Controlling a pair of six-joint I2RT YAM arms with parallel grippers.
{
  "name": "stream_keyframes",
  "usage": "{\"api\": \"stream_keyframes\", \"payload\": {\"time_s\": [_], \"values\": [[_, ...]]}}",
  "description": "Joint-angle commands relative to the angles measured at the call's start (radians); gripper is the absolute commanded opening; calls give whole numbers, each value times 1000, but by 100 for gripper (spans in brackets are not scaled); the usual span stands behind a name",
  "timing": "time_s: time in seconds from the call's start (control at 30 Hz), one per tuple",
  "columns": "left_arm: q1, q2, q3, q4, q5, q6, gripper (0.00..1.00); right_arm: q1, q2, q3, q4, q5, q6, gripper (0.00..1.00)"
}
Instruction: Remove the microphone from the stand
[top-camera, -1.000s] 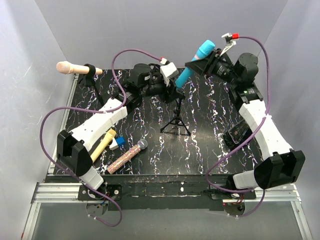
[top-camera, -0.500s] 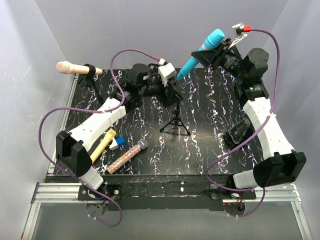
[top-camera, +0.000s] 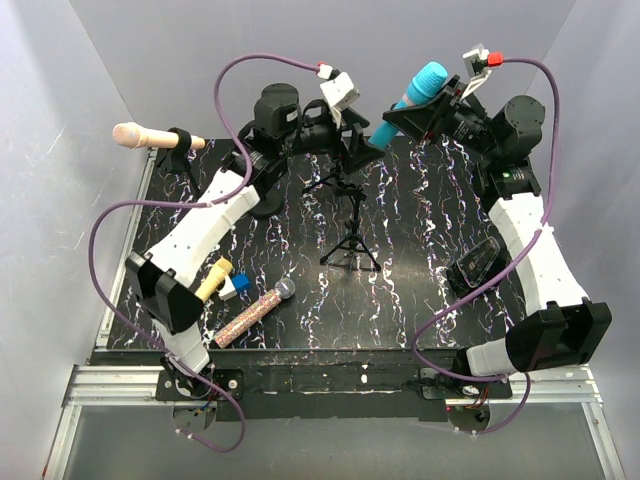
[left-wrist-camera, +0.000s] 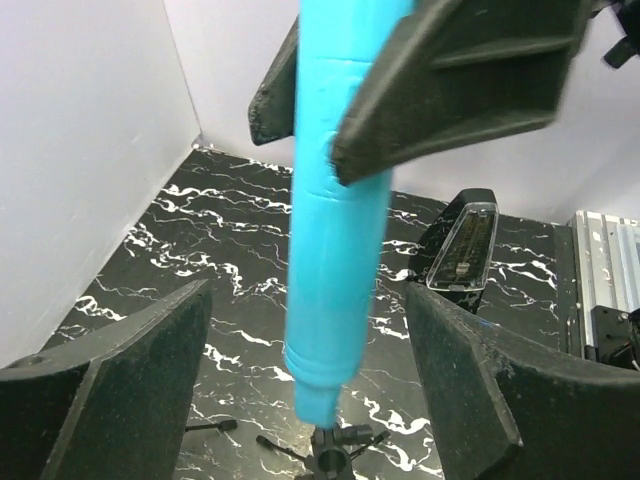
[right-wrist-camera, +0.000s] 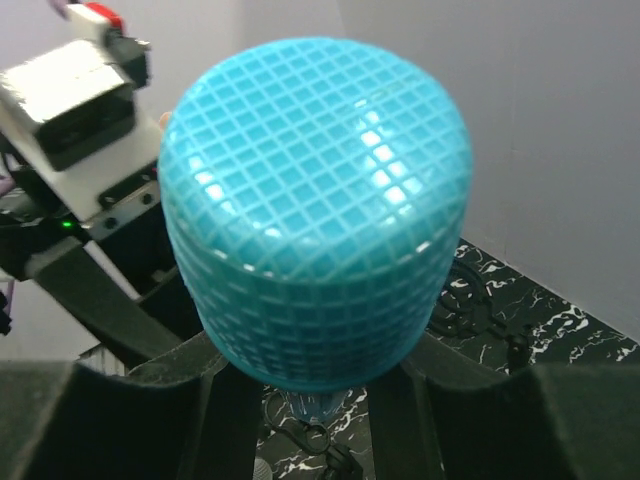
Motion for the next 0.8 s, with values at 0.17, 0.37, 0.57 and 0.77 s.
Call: {"api": "stream_keyframes", "payload": {"time_s": [0.17, 0.37, 0.57, 0.77], "values": [[-1, 111, 165, -94, 121, 30, 45, 14, 18, 54, 109, -86, 45, 1], [-1, 104, 209, -154, 124, 92, 0, 38, 61, 68, 135, -122, 47, 1], [1, 67, 207, -138, -32, 93, 0, 44, 31, 36, 126, -144, 48, 79], [27, -20, 233, -275, -236, 218, 0, 37, -69, -60, 53, -138, 25, 84]]}}
